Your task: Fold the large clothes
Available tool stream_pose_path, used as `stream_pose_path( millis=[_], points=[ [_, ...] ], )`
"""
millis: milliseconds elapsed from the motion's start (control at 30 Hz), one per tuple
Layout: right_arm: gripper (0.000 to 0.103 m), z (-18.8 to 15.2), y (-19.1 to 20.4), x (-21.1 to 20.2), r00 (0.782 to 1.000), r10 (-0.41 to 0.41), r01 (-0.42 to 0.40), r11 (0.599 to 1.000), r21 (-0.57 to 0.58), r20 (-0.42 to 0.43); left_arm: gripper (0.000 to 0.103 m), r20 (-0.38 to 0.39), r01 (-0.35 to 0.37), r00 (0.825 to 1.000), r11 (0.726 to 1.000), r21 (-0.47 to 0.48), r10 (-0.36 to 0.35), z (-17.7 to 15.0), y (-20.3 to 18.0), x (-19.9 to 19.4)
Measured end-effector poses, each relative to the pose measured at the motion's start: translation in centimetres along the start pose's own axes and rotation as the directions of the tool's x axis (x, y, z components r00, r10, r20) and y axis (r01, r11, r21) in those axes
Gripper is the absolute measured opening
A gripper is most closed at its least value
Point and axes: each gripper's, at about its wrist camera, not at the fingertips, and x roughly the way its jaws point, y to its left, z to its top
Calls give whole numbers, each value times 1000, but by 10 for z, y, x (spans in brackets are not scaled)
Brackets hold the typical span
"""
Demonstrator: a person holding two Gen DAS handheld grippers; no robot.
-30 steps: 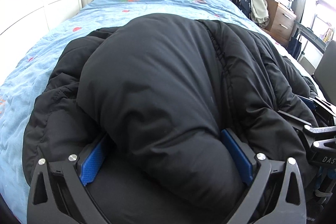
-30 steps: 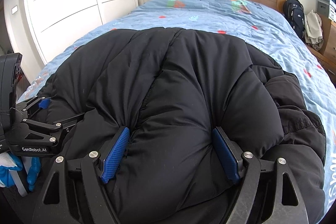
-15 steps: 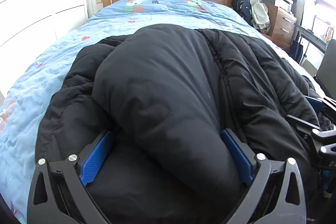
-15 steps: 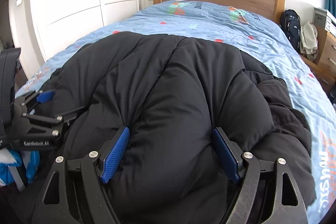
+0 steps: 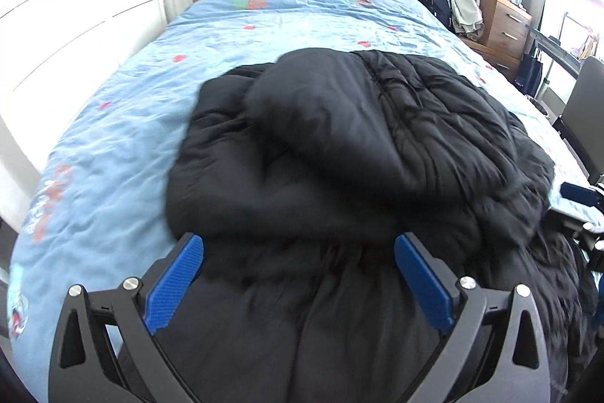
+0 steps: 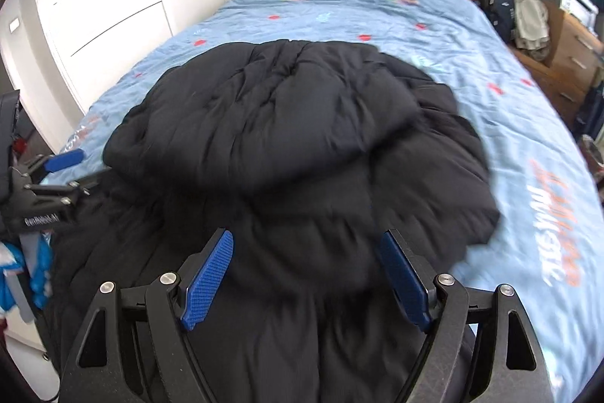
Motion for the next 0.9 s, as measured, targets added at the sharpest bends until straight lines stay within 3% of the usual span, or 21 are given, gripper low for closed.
stream_pose_path(
  millis=[267,400,567,900],
  points=[
    [84,-57,-9,-111,997,-45,41,996,73,54,103,26,-49,998,998,-27,50,-56,50,-107],
    [86,-86,-18,-160,994,-86,77,990,114,72,103,44,-59,997,995,-84,63,-85,84,-152],
    [94,-121,-35,-213,989,-117,100,980,172,92,103,49,-47,997,990,-130,54,-113,115,-188],
    [97,-165,-75,-281,975,-181,136,944,299,127,103,32,-83,995,972,-219,92,-150,175,-236]
  ],
)
